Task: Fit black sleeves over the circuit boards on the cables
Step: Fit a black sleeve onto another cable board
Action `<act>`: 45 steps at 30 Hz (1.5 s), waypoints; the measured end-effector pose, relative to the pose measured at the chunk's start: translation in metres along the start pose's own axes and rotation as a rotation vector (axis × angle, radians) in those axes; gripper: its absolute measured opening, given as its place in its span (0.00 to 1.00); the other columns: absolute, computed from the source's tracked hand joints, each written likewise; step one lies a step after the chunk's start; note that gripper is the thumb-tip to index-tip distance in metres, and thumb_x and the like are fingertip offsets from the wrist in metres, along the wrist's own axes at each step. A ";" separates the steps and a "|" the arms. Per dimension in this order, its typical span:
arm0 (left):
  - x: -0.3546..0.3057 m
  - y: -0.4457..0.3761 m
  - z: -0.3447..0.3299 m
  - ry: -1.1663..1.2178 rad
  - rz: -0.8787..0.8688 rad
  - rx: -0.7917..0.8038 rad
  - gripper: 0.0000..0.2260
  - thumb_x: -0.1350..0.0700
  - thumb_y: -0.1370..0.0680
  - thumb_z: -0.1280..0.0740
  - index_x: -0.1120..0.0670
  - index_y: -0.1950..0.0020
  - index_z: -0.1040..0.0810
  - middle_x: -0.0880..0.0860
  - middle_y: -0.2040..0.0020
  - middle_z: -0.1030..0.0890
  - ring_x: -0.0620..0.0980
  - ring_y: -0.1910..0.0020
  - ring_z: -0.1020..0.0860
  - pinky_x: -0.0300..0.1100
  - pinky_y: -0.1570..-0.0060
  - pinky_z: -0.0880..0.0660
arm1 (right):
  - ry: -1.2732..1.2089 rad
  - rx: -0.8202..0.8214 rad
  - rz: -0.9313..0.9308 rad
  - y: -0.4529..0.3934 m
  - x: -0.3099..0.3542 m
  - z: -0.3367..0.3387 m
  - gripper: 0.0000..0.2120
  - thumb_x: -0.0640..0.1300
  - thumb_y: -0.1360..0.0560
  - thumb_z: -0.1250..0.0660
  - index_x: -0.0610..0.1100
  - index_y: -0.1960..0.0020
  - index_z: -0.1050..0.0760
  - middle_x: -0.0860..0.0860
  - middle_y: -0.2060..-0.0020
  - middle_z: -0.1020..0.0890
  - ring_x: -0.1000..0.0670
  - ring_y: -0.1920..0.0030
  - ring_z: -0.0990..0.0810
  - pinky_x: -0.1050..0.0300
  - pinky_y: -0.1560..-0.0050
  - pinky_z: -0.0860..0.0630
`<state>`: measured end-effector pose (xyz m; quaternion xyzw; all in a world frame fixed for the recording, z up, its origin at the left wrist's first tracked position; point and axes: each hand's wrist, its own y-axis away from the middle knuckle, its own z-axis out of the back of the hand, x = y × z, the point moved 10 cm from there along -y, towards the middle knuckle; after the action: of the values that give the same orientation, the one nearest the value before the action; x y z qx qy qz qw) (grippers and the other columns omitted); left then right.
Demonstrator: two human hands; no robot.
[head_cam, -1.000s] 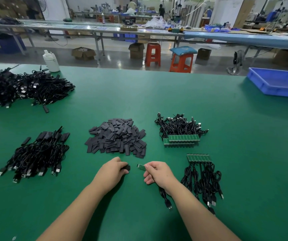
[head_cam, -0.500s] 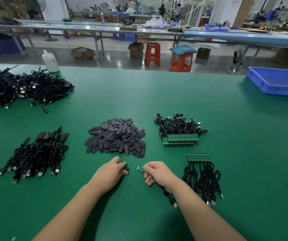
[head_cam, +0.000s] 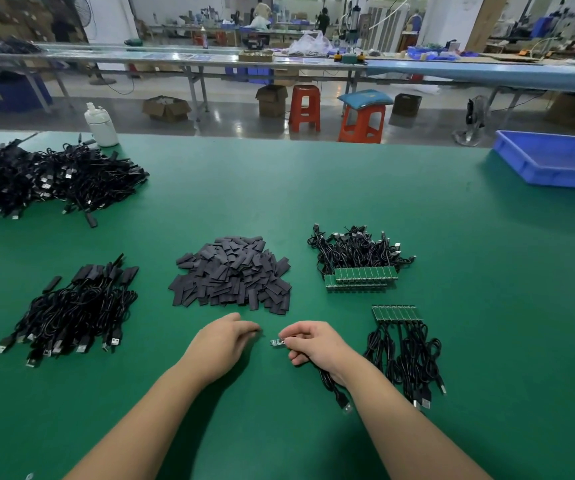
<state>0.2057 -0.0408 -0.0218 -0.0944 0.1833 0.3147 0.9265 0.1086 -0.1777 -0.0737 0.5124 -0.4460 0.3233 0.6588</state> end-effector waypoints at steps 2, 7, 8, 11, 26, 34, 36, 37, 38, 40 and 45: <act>0.000 0.000 -0.005 0.062 0.013 0.034 0.12 0.49 0.18 0.39 0.49 0.37 0.21 0.49 0.54 0.27 0.48 0.54 0.25 0.44 0.51 0.26 | -0.024 0.000 0.016 0.000 0.001 0.000 0.06 0.36 0.23 0.31 0.42 0.49 0.17 0.46 0.61 0.20 0.54 0.64 0.18 0.61 0.58 0.20; 0.003 0.001 -0.023 -0.103 0.029 0.143 0.11 0.50 0.18 0.39 0.55 0.41 0.25 0.50 0.53 0.30 0.50 0.56 0.26 0.43 0.55 0.28 | -0.049 -0.006 0.041 0.000 0.001 0.000 0.06 0.34 0.23 0.31 0.42 0.49 0.18 0.45 0.63 0.20 0.54 0.64 0.19 0.62 0.58 0.20; 0.005 0.001 -0.025 -0.137 0.042 0.158 0.10 0.50 0.18 0.39 0.55 0.42 0.26 0.49 0.54 0.30 0.51 0.56 0.26 0.44 0.56 0.28 | -0.049 -0.006 0.041 0.000 0.001 0.000 0.06 0.34 0.23 0.31 0.42 0.49 0.18 0.45 0.63 0.19 0.54 0.64 0.19 0.62 0.58 0.20; 0.011 0.001 -0.021 -0.191 0.081 0.156 0.08 0.51 0.17 0.41 0.54 0.47 0.27 0.50 0.54 0.30 0.52 0.58 0.25 0.44 0.59 0.28 | -0.042 -0.011 0.030 -0.001 -0.001 0.001 0.06 0.35 0.23 0.31 0.43 0.49 0.17 0.46 0.64 0.19 0.53 0.64 0.18 0.61 0.57 0.20; 0.003 -0.012 -0.008 -0.487 0.026 0.193 0.09 0.50 0.18 0.39 0.50 0.40 0.24 0.50 0.49 0.19 0.53 0.50 0.21 0.43 0.59 0.31 | 0.048 -0.065 0.024 0.001 -0.002 0.005 0.07 0.40 0.21 0.31 0.47 0.46 0.18 0.49 0.66 0.18 0.53 0.69 0.20 0.61 0.61 0.21; -0.004 0.005 -0.002 0.116 -0.009 -0.048 0.11 0.50 0.21 0.32 0.49 0.40 0.17 0.45 0.45 0.17 0.46 0.47 0.21 0.41 0.45 0.26 | 0.065 -0.102 0.034 0.001 0.000 0.003 0.09 0.44 0.19 0.34 0.44 0.43 0.18 0.49 0.61 0.18 0.53 0.69 0.21 0.60 0.61 0.21; -0.002 0.007 -0.005 0.220 0.040 -0.075 0.09 0.52 0.22 0.30 0.49 0.43 0.16 0.45 0.49 0.16 0.44 0.50 0.20 0.40 0.46 0.25 | 0.082 -0.089 0.046 0.003 0.002 0.001 0.08 0.42 0.19 0.35 0.46 0.45 0.18 0.49 0.61 0.18 0.53 0.69 0.21 0.60 0.60 0.21; -0.001 0.008 -0.006 0.262 0.059 -0.085 0.08 0.52 0.22 0.29 0.48 0.45 0.16 0.44 0.50 0.16 0.43 0.51 0.20 0.38 0.47 0.25 | 0.093 -0.085 0.047 0.004 0.002 0.001 0.08 0.41 0.19 0.35 0.46 0.45 0.18 0.49 0.62 0.18 0.54 0.69 0.21 0.61 0.60 0.21; -0.001 0.009 -0.008 0.291 0.070 -0.093 0.07 0.53 0.23 0.29 0.48 0.46 0.15 0.44 0.51 0.15 0.42 0.52 0.20 0.36 0.47 0.26 | 0.102 -0.084 0.047 0.005 0.003 0.001 0.08 0.41 0.19 0.35 0.47 0.45 0.18 0.49 0.63 0.18 0.54 0.69 0.21 0.62 0.60 0.22; 0.000 0.012 -0.009 0.325 0.086 -0.108 0.06 0.54 0.23 0.28 0.48 0.47 0.15 0.43 0.53 0.15 0.39 0.54 0.21 0.27 0.51 0.29 | 0.115 -0.084 0.045 0.006 0.004 0.001 0.08 0.41 0.19 0.35 0.47 0.45 0.18 0.49 0.66 0.19 0.54 0.70 0.21 0.62 0.61 0.22; -0.001 0.013 -0.007 0.337 0.085 -0.108 0.07 0.54 0.23 0.28 0.48 0.46 0.15 0.43 0.54 0.15 0.39 0.54 0.22 0.25 0.53 0.30 | 0.133 -0.085 0.055 0.007 0.005 0.001 0.08 0.40 0.19 0.35 0.47 0.44 0.18 0.48 0.67 0.19 0.54 0.70 0.21 0.63 0.61 0.23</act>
<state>0.1953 -0.0333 -0.0290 -0.1873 0.3227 0.3429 0.8621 0.1040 -0.1768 -0.0659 0.4488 -0.4286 0.3553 0.6990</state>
